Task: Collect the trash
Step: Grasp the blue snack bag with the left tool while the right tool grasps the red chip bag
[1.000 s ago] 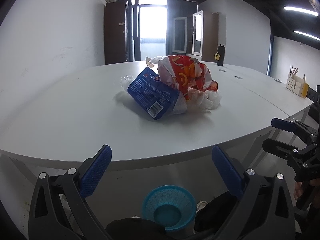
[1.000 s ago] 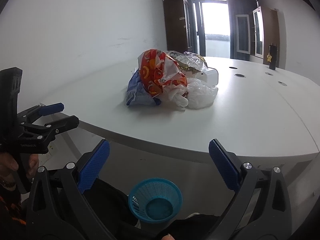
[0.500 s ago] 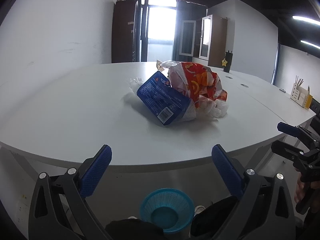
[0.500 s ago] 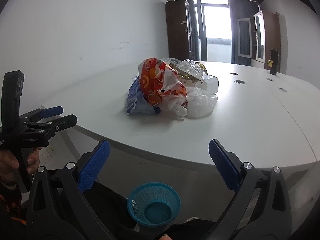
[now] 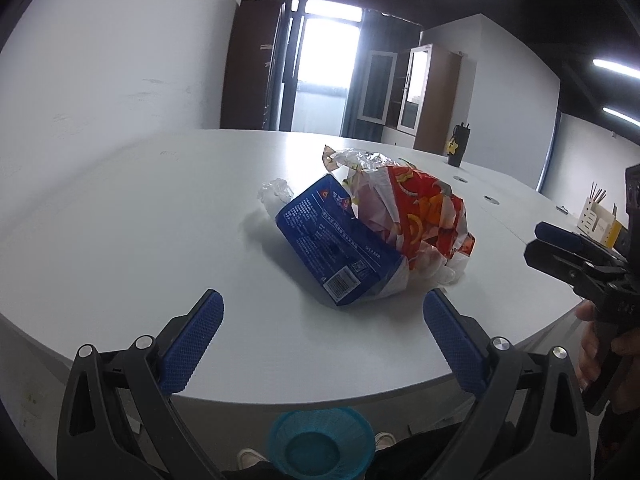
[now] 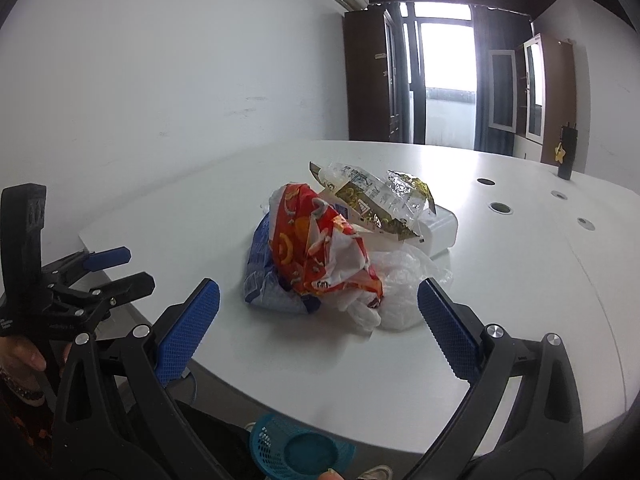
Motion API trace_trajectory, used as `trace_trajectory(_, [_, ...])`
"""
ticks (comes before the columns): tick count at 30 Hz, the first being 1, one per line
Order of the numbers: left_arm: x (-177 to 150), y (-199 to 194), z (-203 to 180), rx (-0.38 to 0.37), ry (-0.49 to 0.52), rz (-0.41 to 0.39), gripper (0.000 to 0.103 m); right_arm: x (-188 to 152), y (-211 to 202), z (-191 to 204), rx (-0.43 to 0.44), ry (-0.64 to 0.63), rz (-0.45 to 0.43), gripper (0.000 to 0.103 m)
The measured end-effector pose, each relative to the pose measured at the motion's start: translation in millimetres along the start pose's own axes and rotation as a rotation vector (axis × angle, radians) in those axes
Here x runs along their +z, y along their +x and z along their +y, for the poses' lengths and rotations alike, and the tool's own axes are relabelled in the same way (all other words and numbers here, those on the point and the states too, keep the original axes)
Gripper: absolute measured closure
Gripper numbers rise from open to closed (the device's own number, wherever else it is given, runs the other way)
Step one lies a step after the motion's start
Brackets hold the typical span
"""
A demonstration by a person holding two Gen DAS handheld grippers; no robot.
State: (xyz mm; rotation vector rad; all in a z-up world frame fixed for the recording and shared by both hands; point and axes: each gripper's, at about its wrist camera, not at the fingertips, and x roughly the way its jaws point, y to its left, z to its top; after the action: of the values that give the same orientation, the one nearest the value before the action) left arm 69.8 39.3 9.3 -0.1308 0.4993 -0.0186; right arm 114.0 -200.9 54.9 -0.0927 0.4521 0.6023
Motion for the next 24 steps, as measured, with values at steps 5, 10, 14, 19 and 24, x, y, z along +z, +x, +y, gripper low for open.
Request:
trace_trajectory(5, [5, 12, -3, 0.022, 0.033, -0.001, 0.006, 20, 37, 2, -0.005, -0.034, 0.046, 0.008])
trace_trajectory(10, [12, 27, 7, 0.022, 0.000, 0.026, 0.006, 35, 64, -7, -0.025, -0.024, 0.057, 0.021])
trace_trajectory(14, [19, 43, 8, 0.041, 0.013, 0.044, 0.006, 35, 87, -12, 0.008, -0.023, 0.125, 0.026])
trace_trajectory(19, [34, 66, 10, 0.019, -0.024, 0.076, 0.006, 32, 103, -16, 0.030, -0.005, 0.156, 0.057])
trace_trajectory(24, [49, 90, -4, 0.028, -0.002, 0.099, 0.006, 29, 99, -22, 0.024, 0.010, 0.136, 0.073])
